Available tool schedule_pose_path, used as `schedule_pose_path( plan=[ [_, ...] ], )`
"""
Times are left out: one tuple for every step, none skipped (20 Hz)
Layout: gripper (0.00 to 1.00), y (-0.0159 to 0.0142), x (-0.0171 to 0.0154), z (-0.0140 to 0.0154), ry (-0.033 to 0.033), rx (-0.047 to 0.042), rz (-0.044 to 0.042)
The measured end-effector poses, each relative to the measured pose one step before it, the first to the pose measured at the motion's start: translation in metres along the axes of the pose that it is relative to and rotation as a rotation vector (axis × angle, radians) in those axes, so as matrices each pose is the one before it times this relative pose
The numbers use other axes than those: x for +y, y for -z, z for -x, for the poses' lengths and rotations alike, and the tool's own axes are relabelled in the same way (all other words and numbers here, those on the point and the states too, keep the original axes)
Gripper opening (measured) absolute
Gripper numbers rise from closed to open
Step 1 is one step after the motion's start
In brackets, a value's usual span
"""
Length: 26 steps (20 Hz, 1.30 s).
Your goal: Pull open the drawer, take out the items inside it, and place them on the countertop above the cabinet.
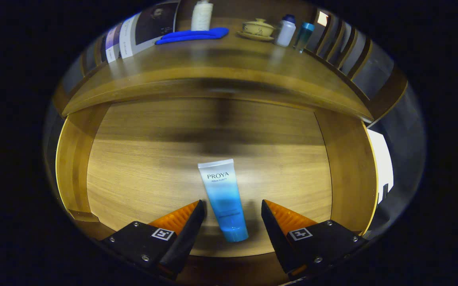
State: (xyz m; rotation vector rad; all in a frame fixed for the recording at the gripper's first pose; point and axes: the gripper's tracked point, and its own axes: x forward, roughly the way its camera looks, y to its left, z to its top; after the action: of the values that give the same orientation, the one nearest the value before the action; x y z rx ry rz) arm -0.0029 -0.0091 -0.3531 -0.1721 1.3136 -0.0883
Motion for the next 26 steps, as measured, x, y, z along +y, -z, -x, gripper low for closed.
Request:
schedule_pose_path(
  plan=[
    [0.88,0.00154,-0.00246,-0.00364,-0.00264,0.01653,-0.0134],
    [0.88,-0.00086,0.0,-0.00234,-0.01188,0.01013,-0.01362],
    [0.86,0.00122,0.00063,-0.00488,-0.01186,0.00831,-0.01746],
    [0.85,0.00053,0.00052,-0.00254,-0.00773,0.00432,-0.01372],
    [0.81,0.00123,0.00074,-0.00267,-0.0062,0.00605,-0.00092],
    [0.77,-0.00079,0.00368,-0.00028,-0.01928,0.00217,0.00131],
    [0.7,0.00012,0.0029,-0.00081,-0.00915,0.00014,0.00087],
    [0.66,0.00012,0.00317,0.00008,-0.0108,0.00445,-0.00291],
    [0.57,-0.00127,0.00049,0.00127,0.00037,-0.00482,0.00692],
    [0.53,-0.00028,-0.00021,0.0019,0.00458,-0.00593,0.00449],
    [0.51,0.0013,0.00013,-0.00296,0.0033,-0.01363,0.00108],
    [0.51,-0.00149,0.00044,0.00119,0.00425,-0.01709,0.00229],
    [0.48,0.00077,0.00024,-0.00002,0.00809,-0.01561,0.00732],
    [0.46,0.00037,-0.00018,0.0015,0.00976,-0.01015,0.01279],
    [0.44,0.00316,-0.00007,0.00225,0.01104,-0.00212,0.01755],
    [0.44,0.00144,0.0007,0.00278,0.00324,-0.00684,0.02513],
    [0.44,0.00018,0.00138,0.00232,0.00634,-0.01124,0.02585],
    [0.44,0.00121,-0.00021,0.00374,0.0091,-0.01092,0.02381],
    [0.44,0.00025,-0.00086,0.00342,0.01218,-0.01154,0.02368],
    [0.44,-0.00111,-0.00114,0.00475,0.00954,-0.01328,0.01936],
    [0.44,-0.00122,-0.00035,0.00547,0.00593,-0.01653,0.01011],
    [0.44,-0.00404,0.00003,0.00588,0.00204,-0.02063,0.00044],
    [0.44,-0.00436,0.00069,0.00549,0.00091,-0.02204,-0.00516],
    [0.44,-0.00518,-0.00004,0.00623,0.0009,-0.02173,-0.0036],
    [0.44,-0.00421,-0.00222,0.00605,0.00799,-0.02256,0.00048],
    [0.44,-0.00499,-0.00403,0.00615,0.01345,-0.02084,0.00386]
  ],
)
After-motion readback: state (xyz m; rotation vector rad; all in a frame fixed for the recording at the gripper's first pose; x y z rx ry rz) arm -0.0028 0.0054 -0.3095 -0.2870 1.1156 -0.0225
